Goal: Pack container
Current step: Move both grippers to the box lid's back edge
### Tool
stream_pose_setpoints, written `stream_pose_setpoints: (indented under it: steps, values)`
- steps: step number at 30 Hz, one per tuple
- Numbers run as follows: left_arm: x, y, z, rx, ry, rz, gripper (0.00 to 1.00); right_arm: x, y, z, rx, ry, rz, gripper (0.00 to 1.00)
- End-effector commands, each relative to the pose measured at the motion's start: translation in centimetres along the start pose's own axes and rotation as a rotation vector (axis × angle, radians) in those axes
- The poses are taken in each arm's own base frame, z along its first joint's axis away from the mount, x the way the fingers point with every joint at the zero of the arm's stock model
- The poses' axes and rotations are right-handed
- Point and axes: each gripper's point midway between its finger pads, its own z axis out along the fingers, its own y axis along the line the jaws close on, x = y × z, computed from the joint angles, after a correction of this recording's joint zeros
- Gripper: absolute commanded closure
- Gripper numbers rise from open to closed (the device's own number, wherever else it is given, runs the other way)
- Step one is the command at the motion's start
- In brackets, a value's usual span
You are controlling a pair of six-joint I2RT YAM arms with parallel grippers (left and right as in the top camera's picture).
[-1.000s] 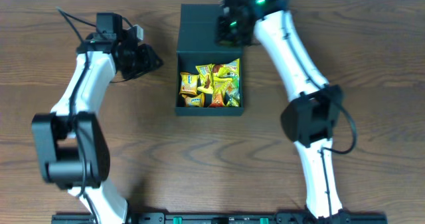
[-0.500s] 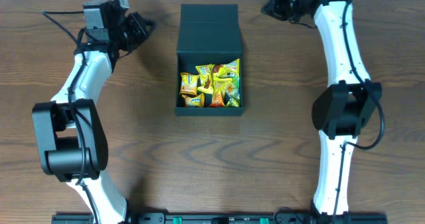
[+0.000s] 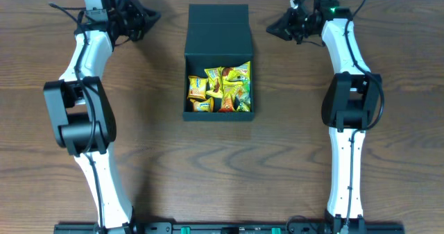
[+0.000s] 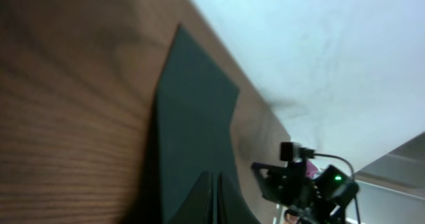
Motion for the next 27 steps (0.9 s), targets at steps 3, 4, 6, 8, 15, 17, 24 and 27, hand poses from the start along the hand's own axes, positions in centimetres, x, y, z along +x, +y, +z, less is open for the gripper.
stream_pose_setpoints:
  steps: [3,4,6,8,15,17,24,27]
  values:
    - [3.0,3.3,1.6,-0.031,0.152,-0.033,0.94,1.1,1.5,-0.4,-0.005,0.034,0.013,0.99]
    - [3.5,3.7,1.8,-0.041,0.167,-0.031,0.94,1.3,1.4,-0.2,-0.005,0.041,0.009,0.99]
    - [4.0,4.0,2.0,-0.058,0.18,-0.015,0.94,1.7,1.3,0.2,-0.002,0.051,0.013,0.99]
    - [4.3,4.3,2.0,-0.076,0.187,-0.011,0.94,2.1,1.1,0.7,-0.001,0.062,0.014,0.99]
    - [6.1,5.5,2.7,-0.138,0.227,0.038,0.94,3.1,1.6,2.7,-0.008,0.082,-0.017,0.99]
    - [6.8,5.9,3.4,-0.149,0.246,0.032,0.95,3.7,1.6,3.1,-0.003,0.1,-0.002,0.99]
    - [8.1,6.8,4.8,-0.168,0.276,0.031,0.95,5.4,0.5,4.3,0.025,0.147,0.052,0.99]
    - [8.5,6.6,5.2,-0.166,0.281,0.041,0.94,6.3,0.7,4.6,-0.009,0.183,0.075,0.99]
